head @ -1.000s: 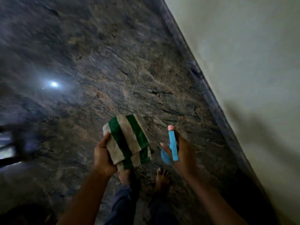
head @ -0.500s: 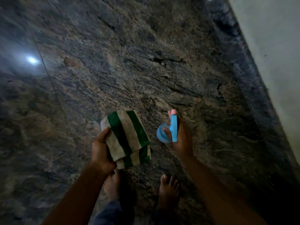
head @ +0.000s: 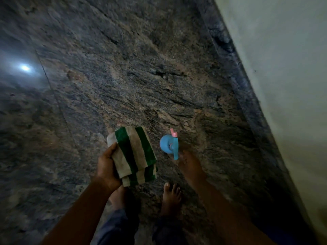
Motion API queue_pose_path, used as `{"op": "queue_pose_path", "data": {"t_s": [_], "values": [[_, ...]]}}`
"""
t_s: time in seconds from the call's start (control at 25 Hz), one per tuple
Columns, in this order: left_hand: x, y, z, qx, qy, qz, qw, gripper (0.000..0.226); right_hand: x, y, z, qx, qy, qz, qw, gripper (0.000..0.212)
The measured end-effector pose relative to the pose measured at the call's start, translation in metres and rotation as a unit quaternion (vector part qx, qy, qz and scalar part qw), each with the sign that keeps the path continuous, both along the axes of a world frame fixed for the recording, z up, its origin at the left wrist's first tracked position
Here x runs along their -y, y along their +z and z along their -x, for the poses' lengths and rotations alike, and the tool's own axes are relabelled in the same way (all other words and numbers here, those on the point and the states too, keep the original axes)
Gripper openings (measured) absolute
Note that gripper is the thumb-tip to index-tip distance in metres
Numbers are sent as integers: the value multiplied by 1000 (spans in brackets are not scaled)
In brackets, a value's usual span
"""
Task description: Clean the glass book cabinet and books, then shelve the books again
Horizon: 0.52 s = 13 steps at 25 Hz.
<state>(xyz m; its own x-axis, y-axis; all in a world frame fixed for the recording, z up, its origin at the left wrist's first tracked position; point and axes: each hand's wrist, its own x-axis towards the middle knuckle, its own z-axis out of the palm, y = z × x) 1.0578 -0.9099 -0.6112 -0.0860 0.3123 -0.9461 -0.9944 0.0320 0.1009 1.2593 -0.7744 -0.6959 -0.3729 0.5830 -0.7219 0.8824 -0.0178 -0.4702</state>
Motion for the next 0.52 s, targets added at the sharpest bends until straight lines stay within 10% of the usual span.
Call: {"op": "queue_pose_path", "data": {"t_s": [0.2,0.44,0.52], "values": [[-2,110,-2,0,-31,-16,999,49,15,140,31,-27,-79,158,984,30],[19,297,5,-53,-69,-51,995,38,13,343,74,-197,-288,460,816,43],[35,355,7,-95,-81,-45,991,30,18,405,84,-217,-206,444,844,36]]}}
